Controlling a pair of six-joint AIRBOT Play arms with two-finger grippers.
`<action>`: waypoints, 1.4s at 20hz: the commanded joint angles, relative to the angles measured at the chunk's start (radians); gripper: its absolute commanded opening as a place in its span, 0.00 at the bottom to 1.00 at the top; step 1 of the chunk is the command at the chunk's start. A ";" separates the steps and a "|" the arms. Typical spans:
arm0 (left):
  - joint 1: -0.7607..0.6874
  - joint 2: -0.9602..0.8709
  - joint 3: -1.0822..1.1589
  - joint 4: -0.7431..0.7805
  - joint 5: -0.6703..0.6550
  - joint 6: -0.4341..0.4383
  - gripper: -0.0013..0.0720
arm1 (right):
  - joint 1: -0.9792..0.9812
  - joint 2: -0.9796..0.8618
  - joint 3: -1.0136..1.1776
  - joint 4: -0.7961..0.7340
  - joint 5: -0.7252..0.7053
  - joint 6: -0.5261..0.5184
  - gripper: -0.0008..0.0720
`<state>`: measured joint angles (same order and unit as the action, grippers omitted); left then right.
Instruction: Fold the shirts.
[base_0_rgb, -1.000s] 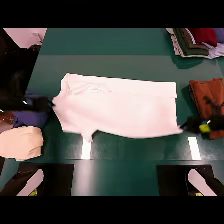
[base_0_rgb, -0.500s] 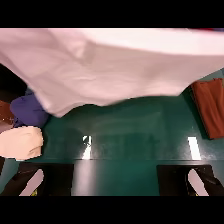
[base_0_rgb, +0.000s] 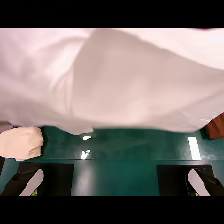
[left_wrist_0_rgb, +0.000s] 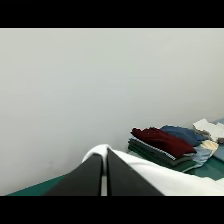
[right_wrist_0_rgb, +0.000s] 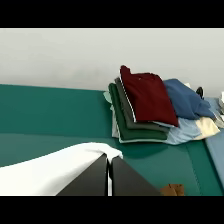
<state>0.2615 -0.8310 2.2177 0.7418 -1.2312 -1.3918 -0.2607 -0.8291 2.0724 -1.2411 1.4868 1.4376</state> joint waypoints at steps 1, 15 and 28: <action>0.000 -0.001 -0.156 -0.020 -0.025 -0.007 0.05 | -0.001 -0.069 -0.025 -0.034 0.069 0.005 0.03; -0.156 -0.645 -0.740 -0.006 0.225 0.181 0.05 | 0.151 -0.741 -0.362 -0.042 -0.064 0.002 0.03; -0.104 -0.799 -0.679 -0.055 0.279 0.319 0.05 | 0.154 -0.965 -0.267 0.069 -0.173 0.028 0.02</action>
<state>0.1360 -1.6234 1.5227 0.6769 -0.8322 -1.0985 -0.1074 -1.7805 1.8351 -1.1854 1.2705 1.4643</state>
